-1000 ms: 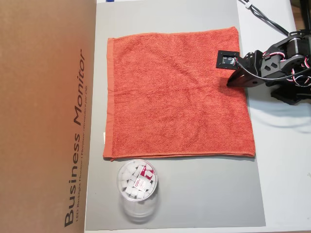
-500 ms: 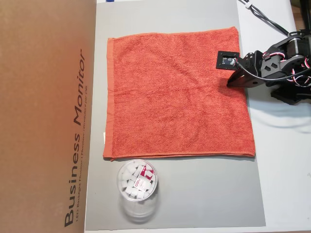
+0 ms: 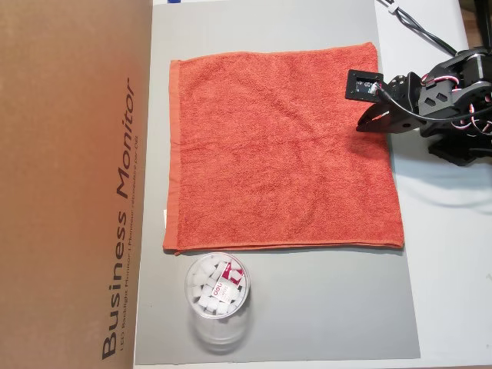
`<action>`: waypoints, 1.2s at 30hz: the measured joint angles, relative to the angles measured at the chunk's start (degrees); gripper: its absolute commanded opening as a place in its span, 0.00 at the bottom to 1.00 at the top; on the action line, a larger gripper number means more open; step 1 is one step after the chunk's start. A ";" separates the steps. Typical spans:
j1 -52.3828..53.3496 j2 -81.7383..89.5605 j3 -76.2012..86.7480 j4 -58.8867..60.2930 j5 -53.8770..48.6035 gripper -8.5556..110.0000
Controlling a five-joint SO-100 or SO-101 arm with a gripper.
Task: Fold the blanket.
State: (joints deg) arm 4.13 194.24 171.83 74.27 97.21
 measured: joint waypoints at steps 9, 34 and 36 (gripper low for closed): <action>0.00 0.00 -4.04 0.00 -2.72 0.08; -11.43 -26.02 -32.61 0.70 -17.49 0.08; -13.71 -30.23 -35.68 0.70 -17.49 0.08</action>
State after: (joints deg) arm -9.58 164.00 136.14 74.97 79.72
